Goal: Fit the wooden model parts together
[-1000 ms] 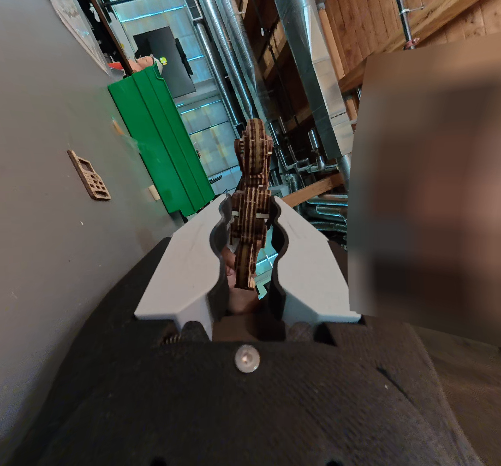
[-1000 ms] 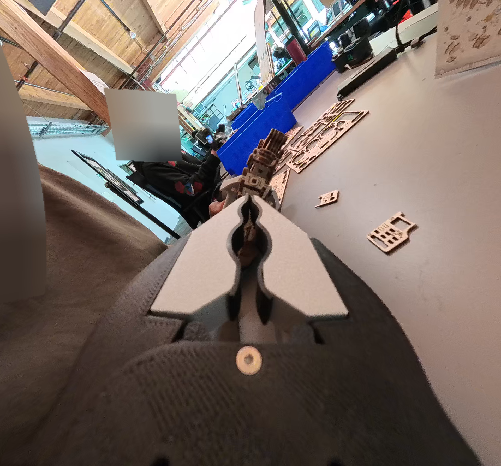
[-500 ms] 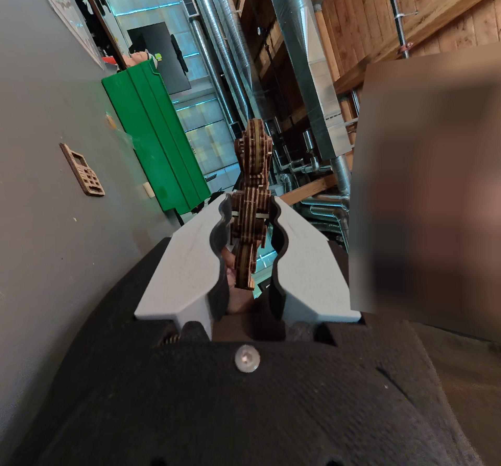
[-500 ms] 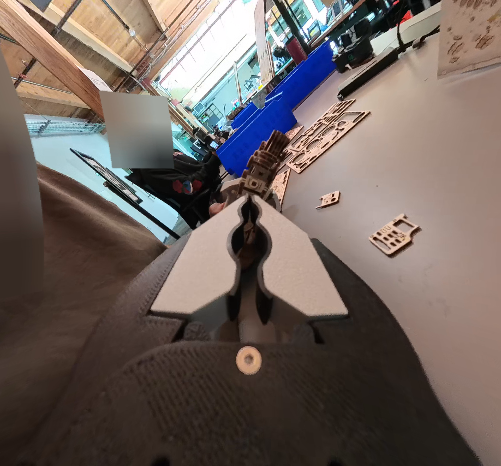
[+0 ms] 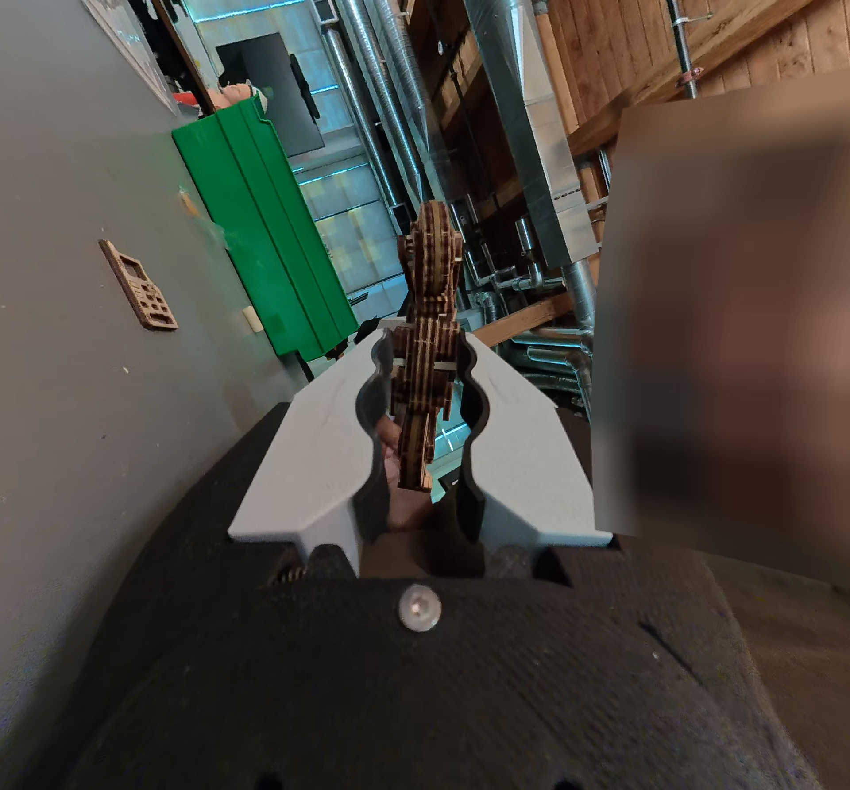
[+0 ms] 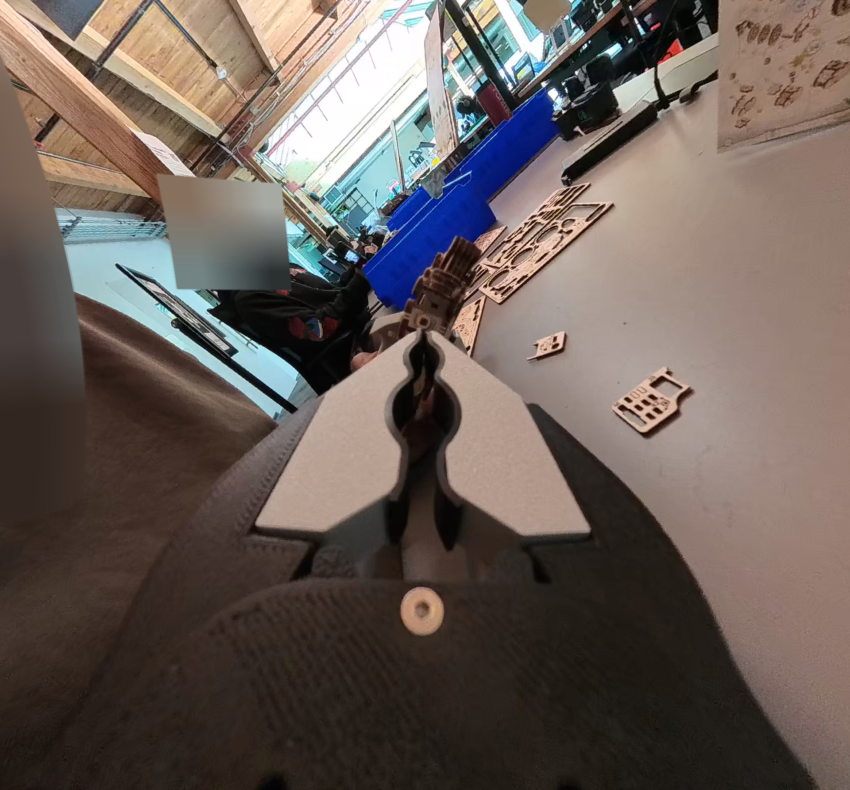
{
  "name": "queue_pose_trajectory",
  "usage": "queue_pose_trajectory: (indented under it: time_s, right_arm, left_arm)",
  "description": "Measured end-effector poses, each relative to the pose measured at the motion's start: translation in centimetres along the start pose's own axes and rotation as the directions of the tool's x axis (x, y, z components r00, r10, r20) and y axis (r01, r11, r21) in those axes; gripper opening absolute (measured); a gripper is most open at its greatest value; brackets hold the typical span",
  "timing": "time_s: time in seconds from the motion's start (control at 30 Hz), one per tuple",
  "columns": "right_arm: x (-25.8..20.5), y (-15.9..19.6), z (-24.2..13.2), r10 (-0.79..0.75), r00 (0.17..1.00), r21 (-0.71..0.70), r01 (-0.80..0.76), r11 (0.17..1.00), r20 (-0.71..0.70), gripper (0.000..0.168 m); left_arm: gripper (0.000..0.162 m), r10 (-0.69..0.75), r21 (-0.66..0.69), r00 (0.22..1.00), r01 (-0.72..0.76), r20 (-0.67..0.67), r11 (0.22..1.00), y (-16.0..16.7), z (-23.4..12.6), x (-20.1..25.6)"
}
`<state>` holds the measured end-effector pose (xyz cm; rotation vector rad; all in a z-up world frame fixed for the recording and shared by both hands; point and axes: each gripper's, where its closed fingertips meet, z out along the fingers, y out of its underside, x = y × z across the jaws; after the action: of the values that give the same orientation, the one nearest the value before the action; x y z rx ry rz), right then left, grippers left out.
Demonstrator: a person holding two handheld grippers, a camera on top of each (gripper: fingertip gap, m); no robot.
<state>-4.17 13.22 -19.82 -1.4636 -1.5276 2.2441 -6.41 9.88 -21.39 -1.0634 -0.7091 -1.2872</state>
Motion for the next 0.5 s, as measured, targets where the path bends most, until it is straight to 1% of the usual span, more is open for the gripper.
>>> queue_pose_trajectory:
  time_s: [0.03,0.13,0.2,0.27,0.33,0.43,0.5]
  right_arm:
    - [0.0,-0.1,-0.1,-0.004,1.000,0.002,0.004,1.000,-0.002,0.000]
    - [0.1,-0.2,-0.2,-0.002,1.000,0.002,0.002,1.000,-0.005,0.000]
    - [0.1,0.6,0.2,0.005,1.000,-0.033,-0.005,0.999,-0.001,0.000]
    - [0.2,0.8,0.3,-0.002,1.000,-0.050,0.001,0.999,-0.010,0.000]
    - [0.4,0.1,-0.3,-0.020,0.999,-0.030,0.019,0.999,-0.027,0.000]
    - [0.9,-0.6,-1.0,-0.010,0.999,-0.007,0.010,1.000,-0.037,0.000]
    - [0.8,0.0,-0.6,0.006,1.000,-0.024,-0.007,1.000,-0.021,0.000]
  left_arm:
    - [0.024,0.007,-0.005,1.000,-0.007,0.006,1.000,0.0,0.0,0.0]
    - [0.024,0.053,-0.046,0.998,-0.051,0.037,0.998,0.5,0.2,-0.2]
    - [0.024,0.086,-0.076,0.995,-0.082,0.049,0.994,1.0,0.4,-0.3]
    - [0.024,0.073,-0.062,0.996,-0.070,0.048,0.996,0.7,0.3,-0.3]
    - [0.024,0.084,-0.056,0.995,-0.081,0.058,0.995,0.3,0.1,-0.3]
    - [0.024,0.115,-0.069,0.990,-0.110,0.076,0.992,0.1,-0.1,-0.3]
    - [0.024,0.142,-0.098,0.986,-0.134,0.087,0.986,0.4,0.1,-0.3]
